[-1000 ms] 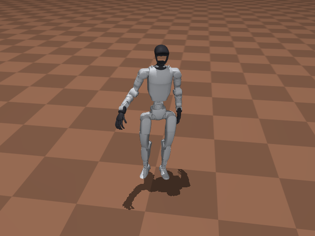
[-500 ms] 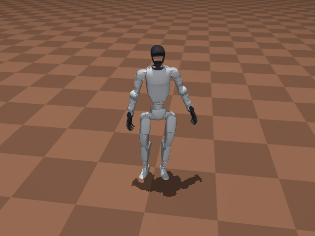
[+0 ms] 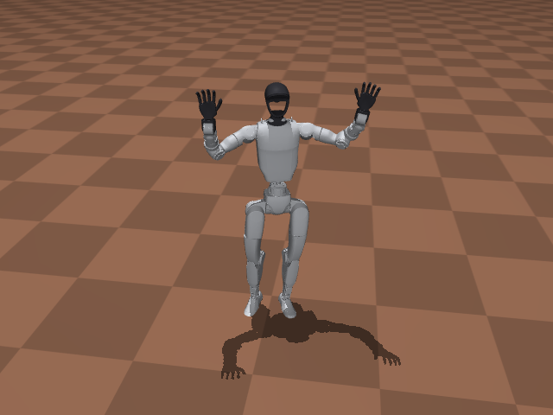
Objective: In place motions
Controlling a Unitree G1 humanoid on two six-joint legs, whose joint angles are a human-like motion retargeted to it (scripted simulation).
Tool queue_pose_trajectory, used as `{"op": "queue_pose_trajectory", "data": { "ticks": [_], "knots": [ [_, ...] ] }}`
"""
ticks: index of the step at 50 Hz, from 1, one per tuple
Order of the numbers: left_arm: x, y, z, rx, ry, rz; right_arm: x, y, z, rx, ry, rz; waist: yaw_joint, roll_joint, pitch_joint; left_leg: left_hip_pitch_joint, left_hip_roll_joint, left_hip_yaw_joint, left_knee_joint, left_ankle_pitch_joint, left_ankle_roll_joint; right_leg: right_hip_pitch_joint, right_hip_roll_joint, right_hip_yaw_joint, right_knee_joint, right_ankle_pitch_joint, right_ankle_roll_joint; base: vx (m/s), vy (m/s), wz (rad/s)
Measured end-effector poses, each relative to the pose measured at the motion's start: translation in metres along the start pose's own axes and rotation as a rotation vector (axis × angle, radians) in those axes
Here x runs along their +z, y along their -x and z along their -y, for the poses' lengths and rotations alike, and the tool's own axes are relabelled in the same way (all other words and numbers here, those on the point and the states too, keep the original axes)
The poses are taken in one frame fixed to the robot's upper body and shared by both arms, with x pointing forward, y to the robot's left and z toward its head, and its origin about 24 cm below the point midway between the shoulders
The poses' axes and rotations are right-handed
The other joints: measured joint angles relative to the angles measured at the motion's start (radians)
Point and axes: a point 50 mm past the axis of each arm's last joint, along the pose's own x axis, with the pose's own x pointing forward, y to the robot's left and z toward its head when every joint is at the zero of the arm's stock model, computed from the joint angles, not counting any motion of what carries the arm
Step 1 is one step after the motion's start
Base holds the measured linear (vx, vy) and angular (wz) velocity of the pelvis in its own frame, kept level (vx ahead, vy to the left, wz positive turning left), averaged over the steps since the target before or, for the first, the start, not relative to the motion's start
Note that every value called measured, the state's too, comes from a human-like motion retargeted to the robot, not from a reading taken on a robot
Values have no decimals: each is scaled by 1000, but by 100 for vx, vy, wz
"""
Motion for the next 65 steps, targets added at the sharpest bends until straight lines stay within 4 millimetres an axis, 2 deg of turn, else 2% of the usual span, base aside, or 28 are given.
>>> {"op": "queue_pose_trajectory", "data": {
  "ticks": [2, 5, 7, 10, 12, 14, 17, 20, 25, 28, 30, 34, 38, 42, 46, 49, 52, 55, 58, 62, 65],
  "knots": [
    [42, -10, 2, 19, -74, 259, 37, -16, 25, -220, 44, 265, 3, -1, -6, 0, -2, -2, 0, -1, 0, 1, -1, -2, -1, 0, 2, 0, 0, 0],
    [97, -10, 3, 141, -236, 634, 85, -18, 54, -449, -42, 576, 4, -4, -16, 2, -5, -7, 0, -3, 2, 7, 0, -8, -2, -1, 5, 0, 0, 0],
    [120, -4, 3, 259, -268, 801, 103, -13, 59, -467, -147, 678, 3, -3, -22, 5, -7, -11, -1, -5, 3, 12, 1, -11, -3, -1, 8, 0, 0, 0],
    [130, 6, 8, 317, -179, 864, 108, -9, 58, -444, -221, 671, 1, 0, -30, 8, -8, -14, 0, -8, 5, 15, 4, -12, -3, -1, 11, 0, 0, 0],
    [120, 6, 10, 282, -128, 783, 95, -8, 53, -422, -200, 573, 0, -1, -33, 9, -8, -15, 0, -10, 6, 17, 6, -13, -4, -1, 13, 0, 0, 0],
    [102, 3, 9, 241, -117, 658, 75, -5, 44, -372, -163, 443, 0, -4, -39, 8, -8, -15, 0, -12, 7, 16, 6, -12, -4, -2, 14, 0, 0, 0],
    [64, 2, 5, 166, -132, 448, 40, 6, 24, -260, -100, 227, 1, -8, -54, 4, -8, -12, 1, -15, 7, 10, 6, -9, -4, -3, 14, 0, 0, 0],
    [18, 8, 1, 85, -144, 219, 2, 24, 5, -148, -41, -7, 4, -9, -64, 1, -8, -10, 2, -18, 7, 5, 5, -6, -4, -4, 15, 0, 0, 0],
    [-60, 40, -7, 20, -138, -220, -51, 67, -19, 8, -31, -409, 4, -7, -70, 0, -8, -11, 4, -21, 8, 5, 7, -6, -3, -5, 18, 0, 0, 0],
    [-93, 67, -10, 3, -65, -483, -64, 88, -30, 109, -146, -616, 0, -4, -68, 1, -8, -13, 4, -21, 8, 6, 7, -8, -3, -6, 19, 0, 0, 0],
    [-102, 80, -7, 7, 18, -583, -65, 95, -32, 126, -223, -681, -1, -3, -67, 0, -9, -15, 4, -21, 7, 6, 7, -9, -3, -7, 19, 0, 0, 0],
    [-93, 82, -5, 83, 144, -537, -55, 87, -23, 29, -272, -619, 0, -6, -62, 2, -11, -17, 2, -20, 7, 8, 6, -13, -4, -8, 18, 0, 0, 0],
    [-67, 63, -3, 135, 142, -366, -31, 64, -12, -60, -268, -437, -1, -7, -59, 3, -11, -18, 1, -19, 5, 9, 6, -15, -5, -8, 18, 0, 0, 0],
    [-18, 35, -2, 147, 128, -73, 10, 37, 2, -117, -329, -165, -1, -8, -61, 2, -11, -17, 0, -20, 5, 8, 7, -16, -6, -9, 19, 0, 0, 0],
    [46, 15, -1, 113, 46, 345, 62, 17, 24, -179, -350, 259, 2, -7, -68, 0, -10, -15, -1, -22, 5, 6, 7, -15, -6, -10, 20, 0, 0, 0],
    [89, 15, 3, 95, -86, 662, 95, 14, 39, -255, -284, 567, 1, -5, -71, 1, -10, -15, -1, -23, 6, 7, 8, -15, -6, -10, 21, 0, 0, 0],
    [112, 19, 8, 141, -158, 831, 111, 14, 46, -343, -215, 685, 0, -3, -70, 5, -12, -17, 0, -24, 7, 12, 8, -17, -6, -9, 22, 0, 0, 0],
    [112, 24, 13, 145, -111, 810, 111, 15, 41, -337, -211, 661, -1, -2, -67, 8, -14, -19, 0, -24, 8, 16, 9, -18, -6, -9, 21, 0, 0, 0],
    [94, 25, 15, 114, -50, 663, 94, 18, 28, -261, -233, 515, -1, -3, -62, 10, -16, -19, 0, -23, 8, 18, 8, -19, -7, -9, 20, 0, 0, 0],
    [50, 28, 13, 76, 3, 361, 62, 27, 8, -162, -207, 259, -2, -3, -64, 7, -18, -19, -1, -22, 8, 14, 5, -19, -7, -9, 18, 0, 0, 0],
    [10, 37, 14, 52, 67, 89, 35, 43, -10, -90, -195, 25, -2, -3, -67, 7, -19, -18, -1, -22, 8, 13, 4, -19, -7, -9, 17, 0, 0, 0]
  ]
}}
